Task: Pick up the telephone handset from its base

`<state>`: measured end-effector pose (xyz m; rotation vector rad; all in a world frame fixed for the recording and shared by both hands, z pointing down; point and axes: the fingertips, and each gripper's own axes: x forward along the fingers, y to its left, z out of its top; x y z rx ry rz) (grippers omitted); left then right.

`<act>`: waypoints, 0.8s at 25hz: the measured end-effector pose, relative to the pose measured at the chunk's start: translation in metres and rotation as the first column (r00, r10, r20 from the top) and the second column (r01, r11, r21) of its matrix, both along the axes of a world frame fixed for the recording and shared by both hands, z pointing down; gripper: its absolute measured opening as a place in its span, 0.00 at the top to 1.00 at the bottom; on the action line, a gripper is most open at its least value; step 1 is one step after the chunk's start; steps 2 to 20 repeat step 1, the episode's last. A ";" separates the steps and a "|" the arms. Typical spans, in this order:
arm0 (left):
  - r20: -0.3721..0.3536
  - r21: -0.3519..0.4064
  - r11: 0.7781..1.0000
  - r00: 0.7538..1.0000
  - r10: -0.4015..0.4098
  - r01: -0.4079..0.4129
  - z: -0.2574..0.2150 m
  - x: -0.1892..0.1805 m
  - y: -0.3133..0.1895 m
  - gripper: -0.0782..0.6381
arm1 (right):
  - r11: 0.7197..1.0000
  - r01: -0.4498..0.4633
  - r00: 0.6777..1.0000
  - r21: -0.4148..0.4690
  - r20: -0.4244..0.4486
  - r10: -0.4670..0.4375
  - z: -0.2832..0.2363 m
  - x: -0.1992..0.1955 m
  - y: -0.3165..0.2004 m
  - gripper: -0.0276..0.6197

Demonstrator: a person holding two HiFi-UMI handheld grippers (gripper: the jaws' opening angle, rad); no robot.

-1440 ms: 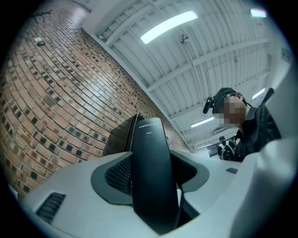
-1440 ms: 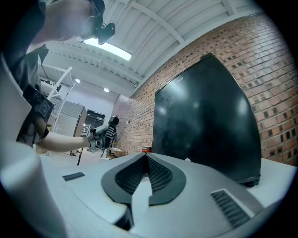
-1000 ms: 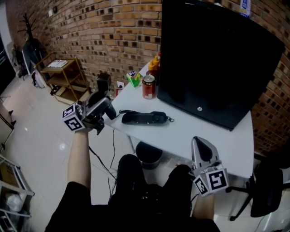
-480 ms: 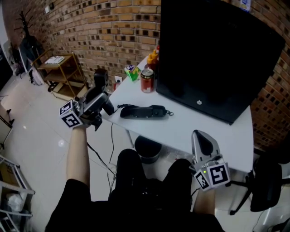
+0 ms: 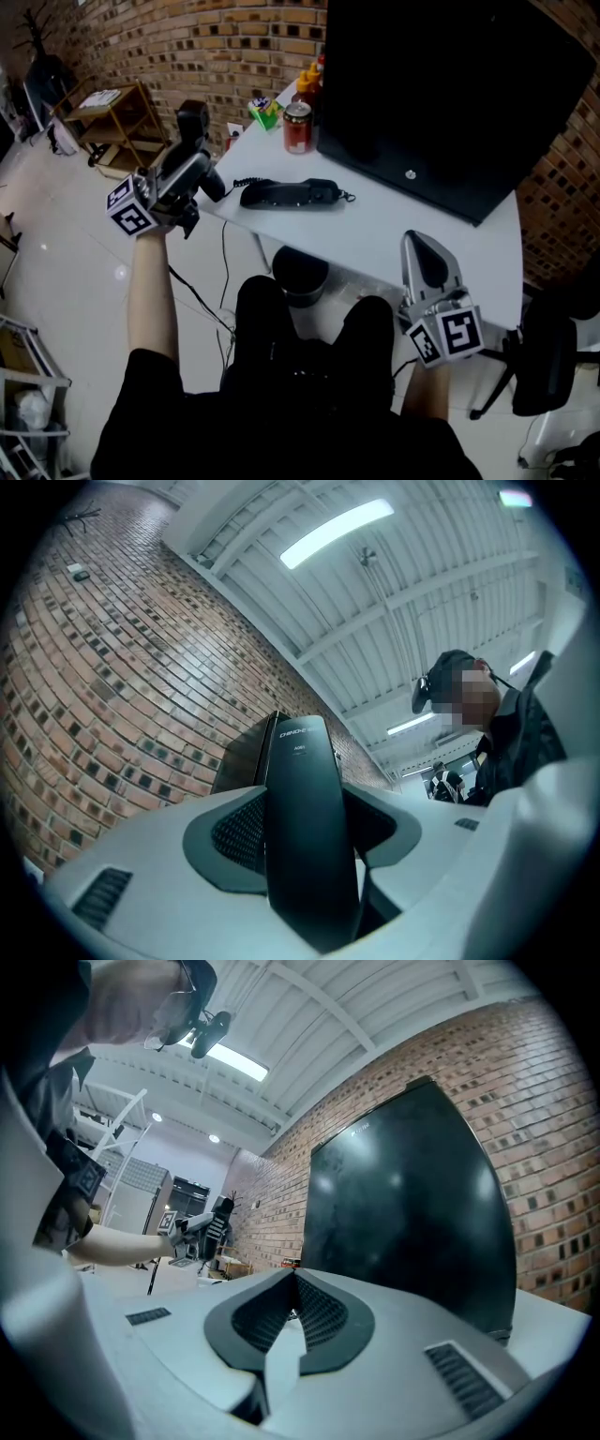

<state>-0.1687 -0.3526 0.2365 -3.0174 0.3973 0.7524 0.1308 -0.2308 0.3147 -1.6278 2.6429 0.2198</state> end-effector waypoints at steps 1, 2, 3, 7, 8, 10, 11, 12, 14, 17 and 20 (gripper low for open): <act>0.000 -0.003 1.000 1.000 -0.001 0.001 0.001 0.000 0.000 0.53 | 1.000 -0.001 1.000 0.001 0.000 0.001 0.000 0.000 0.001 0.95; 0.000 -0.003 1.000 1.000 -0.001 0.001 0.001 0.000 0.000 0.53 | 1.000 -0.001 1.000 0.001 0.000 0.001 0.000 0.000 0.001 0.95; 0.000 -0.003 1.000 1.000 -0.001 0.001 0.001 0.000 0.000 0.53 | 1.000 -0.001 1.000 0.001 0.000 0.001 0.000 0.000 0.001 0.95; 0.000 -0.003 1.000 1.000 -0.001 0.001 0.001 0.000 0.000 0.53 | 1.000 -0.001 1.000 0.001 0.000 0.001 0.000 0.000 0.001 0.95; 0.000 -0.003 1.000 1.000 -0.001 0.001 0.001 0.000 0.000 0.53 | 1.000 -0.001 1.000 0.001 0.000 0.001 0.000 0.000 0.001 0.95; 0.000 -0.003 1.000 1.000 -0.001 0.001 0.001 0.000 0.000 0.53 | 1.000 -0.001 1.000 0.001 0.000 0.001 0.000 0.000 0.001 0.95; 0.000 -0.003 1.000 1.000 -0.001 0.001 0.001 0.000 0.000 0.53 | 1.000 -0.001 1.000 0.001 0.000 0.001 0.000 0.000 0.001 0.95; 0.000 -0.003 1.000 1.000 -0.001 0.001 0.001 0.000 0.000 0.53 | 1.000 -0.001 1.000 0.001 0.000 0.001 0.000 0.000 0.001 0.95; 0.000 -0.003 1.000 1.000 -0.001 0.001 0.001 0.000 0.000 0.53 | 1.000 -0.001 1.000 0.001 0.000 0.001 0.000 0.000 0.001 0.95; 0.000 -0.003 1.000 1.000 -0.001 0.001 0.001 0.000 0.000 0.53 | 1.000 -0.001 1.000 0.001 0.000 0.001 0.000 0.000 0.001 0.95; 0.000 -0.003 1.000 1.000 -0.001 0.001 0.001 0.000 0.000 0.53 | 1.000 -0.001 1.000 0.001 0.000 0.001 0.000 0.000 0.001 0.95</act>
